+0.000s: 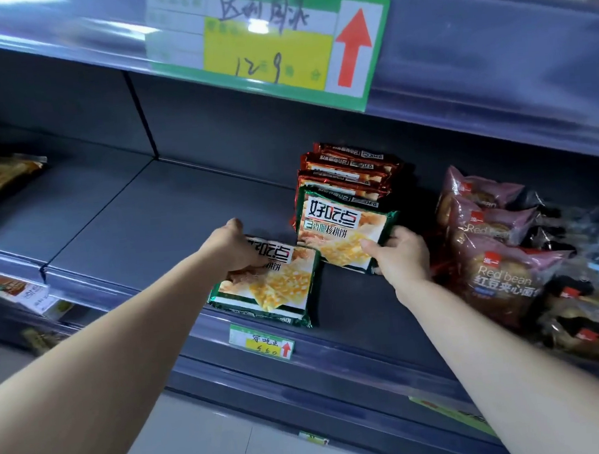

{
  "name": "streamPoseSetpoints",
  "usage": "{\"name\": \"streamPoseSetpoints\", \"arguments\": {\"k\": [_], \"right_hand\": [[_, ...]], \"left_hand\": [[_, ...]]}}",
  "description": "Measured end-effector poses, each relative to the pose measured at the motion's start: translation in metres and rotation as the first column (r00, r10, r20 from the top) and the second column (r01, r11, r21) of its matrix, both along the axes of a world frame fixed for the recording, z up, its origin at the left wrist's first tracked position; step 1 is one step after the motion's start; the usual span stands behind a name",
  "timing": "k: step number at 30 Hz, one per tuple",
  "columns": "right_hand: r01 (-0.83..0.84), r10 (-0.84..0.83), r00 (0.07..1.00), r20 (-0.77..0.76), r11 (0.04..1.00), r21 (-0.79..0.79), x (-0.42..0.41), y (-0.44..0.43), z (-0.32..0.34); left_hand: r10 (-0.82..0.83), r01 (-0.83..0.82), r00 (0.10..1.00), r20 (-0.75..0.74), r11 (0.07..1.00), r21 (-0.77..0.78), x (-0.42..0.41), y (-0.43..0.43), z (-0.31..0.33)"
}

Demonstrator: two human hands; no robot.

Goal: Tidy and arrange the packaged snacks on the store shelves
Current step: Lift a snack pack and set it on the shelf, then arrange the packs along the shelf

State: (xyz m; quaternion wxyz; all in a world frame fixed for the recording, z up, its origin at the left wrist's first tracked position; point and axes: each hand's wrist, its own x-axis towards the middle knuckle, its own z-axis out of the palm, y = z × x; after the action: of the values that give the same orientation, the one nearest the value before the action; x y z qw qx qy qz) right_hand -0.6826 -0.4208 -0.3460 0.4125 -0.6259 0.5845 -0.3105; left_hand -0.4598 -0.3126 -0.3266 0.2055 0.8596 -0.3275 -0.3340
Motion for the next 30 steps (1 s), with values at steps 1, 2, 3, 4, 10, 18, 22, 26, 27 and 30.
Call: {"name": "streamPoseSetpoints", "arguments": {"k": [1,2,3,4,10,18,22,26,27,30], "right_hand": [[0.016,-0.016,1.000,-0.016,1.000,0.002,0.001,0.000,-0.001],[0.026,-0.026,0.999,-0.041,1.000,-0.009,0.002,-0.001,-0.001],[0.032,-0.034,0.996,-0.079,0.999,-0.028,0.003,-0.001,0.000],[0.032,-0.037,0.992,-0.118,0.998,-0.047,0.005,-0.001,0.002],[0.023,-0.021,0.995,-0.096,1.000,0.018,0.009,-0.002,0.006],[0.117,-0.156,0.948,0.276,0.981,0.152,-0.002,-0.005,0.012],[-0.111,0.078,0.968,0.241,0.985,0.129,-0.008,-0.010,0.013],[-0.336,0.318,0.934,0.165,0.937,0.099,-0.007,-0.026,0.014],[-0.368,0.353,0.925,0.141,0.925,0.098,-0.006,-0.031,0.016],[-0.441,0.441,0.897,0.025,0.889,0.125,-0.003,-0.050,0.025]], "left_hand": [[0.019,-0.019,1.000,-0.018,1.000,-0.023,0.002,0.001,-0.002],[0.027,-0.027,1.000,-0.011,0.999,-0.032,0.003,0.003,-0.002],[0.042,-0.041,0.999,0.005,0.998,-0.053,0.004,0.004,-0.003],[0.072,-0.071,0.997,0.004,0.994,-0.080,0.004,0.005,-0.004],[0.041,-0.152,0.961,-0.274,0.905,-0.397,-0.005,0.005,0.000],[0.057,-0.154,0.985,-0.164,0.721,-0.676,-0.047,-0.021,-0.004],[0.045,-0.010,0.998,0.038,0.760,-0.650,-0.050,-0.020,-0.001],[-0.176,0.315,0.935,0.307,0.811,-0.494,-0.033,-0.026,0.015],[-0.257,0.414,0.883,0.392,0.819,-0.397,-0.029,-0.032,0.021],[-0.483,0.608,0.724,0.494,0.784,-0.124,-0.020,-0.049,0.036]]}}
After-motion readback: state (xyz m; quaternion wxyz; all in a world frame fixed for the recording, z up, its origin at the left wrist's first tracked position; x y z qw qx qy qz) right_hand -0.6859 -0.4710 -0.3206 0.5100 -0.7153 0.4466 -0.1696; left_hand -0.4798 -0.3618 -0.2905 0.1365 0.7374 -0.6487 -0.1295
